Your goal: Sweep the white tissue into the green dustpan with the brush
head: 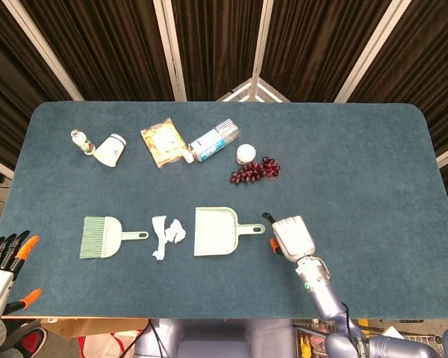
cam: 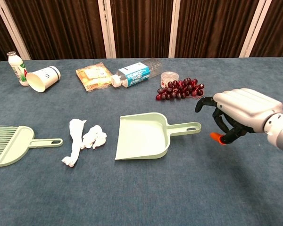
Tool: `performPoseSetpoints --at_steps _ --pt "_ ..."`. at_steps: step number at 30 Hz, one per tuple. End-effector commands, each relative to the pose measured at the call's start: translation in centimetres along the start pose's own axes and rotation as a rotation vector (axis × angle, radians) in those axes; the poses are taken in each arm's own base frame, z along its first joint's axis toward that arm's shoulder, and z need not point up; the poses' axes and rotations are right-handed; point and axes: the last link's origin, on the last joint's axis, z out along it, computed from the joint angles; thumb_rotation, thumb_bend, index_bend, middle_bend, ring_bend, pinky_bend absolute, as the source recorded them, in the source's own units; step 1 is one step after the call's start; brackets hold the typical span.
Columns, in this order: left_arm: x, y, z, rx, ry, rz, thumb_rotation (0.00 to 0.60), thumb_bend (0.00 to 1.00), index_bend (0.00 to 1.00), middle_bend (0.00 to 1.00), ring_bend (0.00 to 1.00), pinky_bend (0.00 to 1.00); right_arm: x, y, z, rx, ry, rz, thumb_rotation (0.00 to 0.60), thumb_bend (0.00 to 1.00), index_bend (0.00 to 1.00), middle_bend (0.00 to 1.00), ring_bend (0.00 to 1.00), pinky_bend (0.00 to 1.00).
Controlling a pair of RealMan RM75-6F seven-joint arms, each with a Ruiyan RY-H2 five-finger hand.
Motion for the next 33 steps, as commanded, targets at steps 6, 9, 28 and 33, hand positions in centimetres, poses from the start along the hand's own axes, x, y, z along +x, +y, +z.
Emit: performPoseSetpoints --at_steps 6,9,28,33 --pt "0.0 0.0 0.0 0.001 -0.002 -0.001 0.600 0.00 0.00 0.00 0.00 0.00 -0.5 -0.2 0.6 -0.022 -0.006 0.001 0.600 0.38 0.34 0.73 0.74 0.81" --pt "0.0 0.0 0.0 0.001 -0.001 -0.002 0.600 0.00 0.00 0.00 0.00 0.00 -0.7 -0.3 0.7 -0.029 -0.012 0.001 0.600 0.38 0.35 0.73 0.74 0.81" --pt "0.0 0.0 0.1 0.001 0.001 -0.009 0.600 0.00 0.00 0.00 0.00 0.00 -1.5 -2.0 1.5 -0.027 -0.015 0.029 0.600 0.38 0.36 0.73 0.74 0.81" --pt "0.0 0.0 0.1 -0.001 -0.001 -0.008 0.600 0.00 0.00 0.00 0.00 0.00 -1.5 -2.1 1.7 -0.033 -0.012 0.034 0.600 0.38 0.43 0.73 0.74 0.81"
